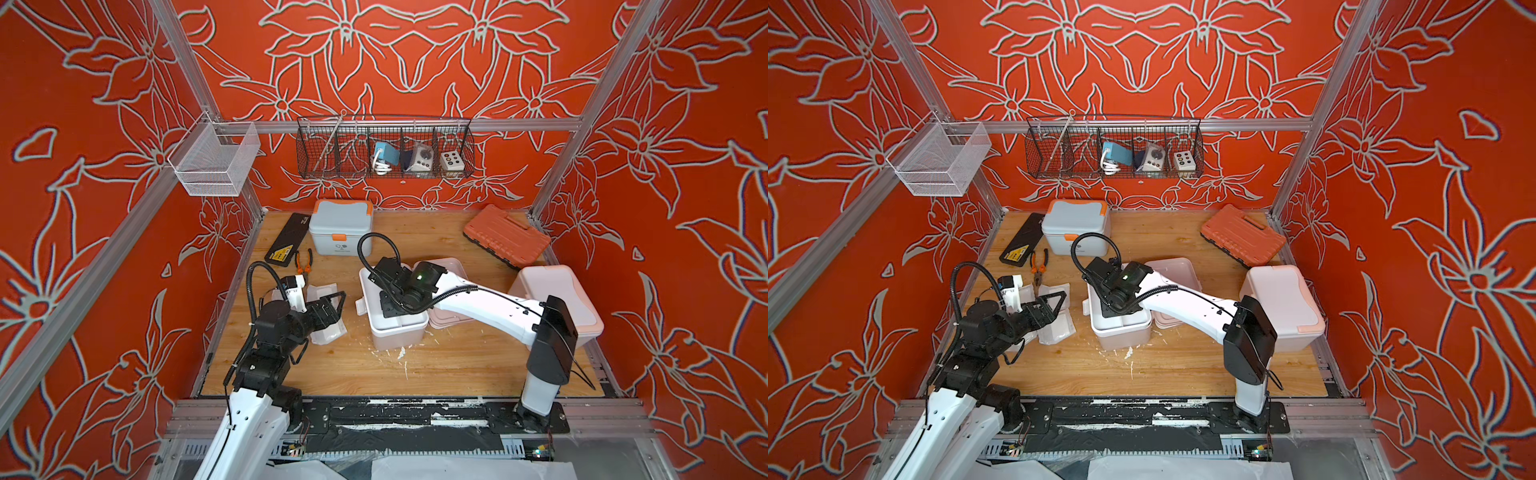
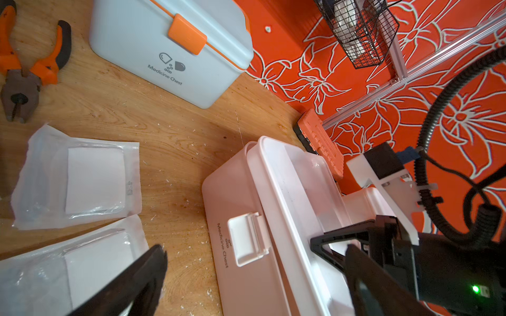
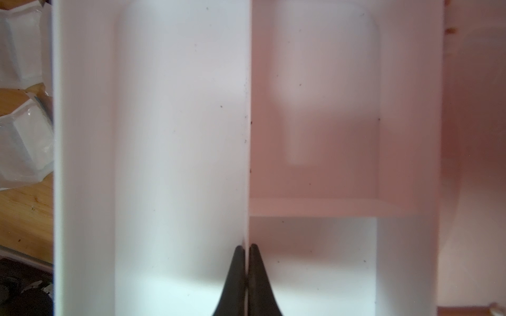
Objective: Open first aid kits and take out gauze
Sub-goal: Place the compartment layer in the first aid kit.
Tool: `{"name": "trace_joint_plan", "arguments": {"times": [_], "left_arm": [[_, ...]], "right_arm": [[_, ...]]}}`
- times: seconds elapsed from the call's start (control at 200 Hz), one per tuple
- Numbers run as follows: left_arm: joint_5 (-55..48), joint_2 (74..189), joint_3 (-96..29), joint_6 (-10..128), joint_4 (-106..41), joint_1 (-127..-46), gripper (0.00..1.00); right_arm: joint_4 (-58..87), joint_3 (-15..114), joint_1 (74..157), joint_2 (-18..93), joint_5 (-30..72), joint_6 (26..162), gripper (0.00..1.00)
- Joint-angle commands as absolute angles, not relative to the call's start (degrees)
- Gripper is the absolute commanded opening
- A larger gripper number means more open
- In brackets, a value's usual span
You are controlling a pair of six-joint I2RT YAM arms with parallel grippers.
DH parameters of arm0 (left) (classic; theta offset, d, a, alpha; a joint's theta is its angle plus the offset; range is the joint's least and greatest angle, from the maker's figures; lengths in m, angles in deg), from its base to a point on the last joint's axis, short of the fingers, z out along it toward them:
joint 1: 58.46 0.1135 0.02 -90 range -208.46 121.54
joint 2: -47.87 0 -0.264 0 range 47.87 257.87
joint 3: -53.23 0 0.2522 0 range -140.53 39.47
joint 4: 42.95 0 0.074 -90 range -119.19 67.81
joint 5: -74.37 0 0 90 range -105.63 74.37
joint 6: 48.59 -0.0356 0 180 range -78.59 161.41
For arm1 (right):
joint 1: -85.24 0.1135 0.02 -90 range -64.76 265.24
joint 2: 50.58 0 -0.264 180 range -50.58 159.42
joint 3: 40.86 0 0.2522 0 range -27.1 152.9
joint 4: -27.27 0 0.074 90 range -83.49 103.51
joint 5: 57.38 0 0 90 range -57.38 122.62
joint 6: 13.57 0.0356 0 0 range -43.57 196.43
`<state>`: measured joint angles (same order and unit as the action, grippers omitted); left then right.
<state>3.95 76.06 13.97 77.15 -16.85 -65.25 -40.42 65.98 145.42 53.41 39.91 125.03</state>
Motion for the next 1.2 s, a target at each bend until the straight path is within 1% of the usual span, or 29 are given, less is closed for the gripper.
{"name": "trace_joint_plan", "arguments": {"times": [0.0,0.13,0.435,0.741,0.991,1.196], "left_arm": [[4.6,75.8,14.1,76.3,-18.5,-65.1,0.97],[4.6,75.8,14.1,76.3,-18.5,-65.1,0.97],[4.7,75.6,14.1,76.4,-18.5,-65.1,0.97],[5.0,75.7,14.1,76.4,-18.4,-65.2,0.97],[5.2,75.7,14.0,76.4,-18.3,-65.2,0.97],[6.0,76.3,14.4,76.5,-19.2,-65.2,0.97]], "right_arm": [[-42.9,67.7,145.9,55.2,43.5,126.3,0.0],[-44.0,67.9,146.1,55.3,45.2,126.4,0.0],[-44.0,67.1,146.2,56.7,45.0,128.0,0.0],[-40.4,62.3,146.3,57.8,44.5,129.9,0.0],[-39.1,62.6,146.3,57.6,45.3,128.5,0.0],[-42.2,62.3,146.3,59.0,45.6,130.6,0.0]]}}
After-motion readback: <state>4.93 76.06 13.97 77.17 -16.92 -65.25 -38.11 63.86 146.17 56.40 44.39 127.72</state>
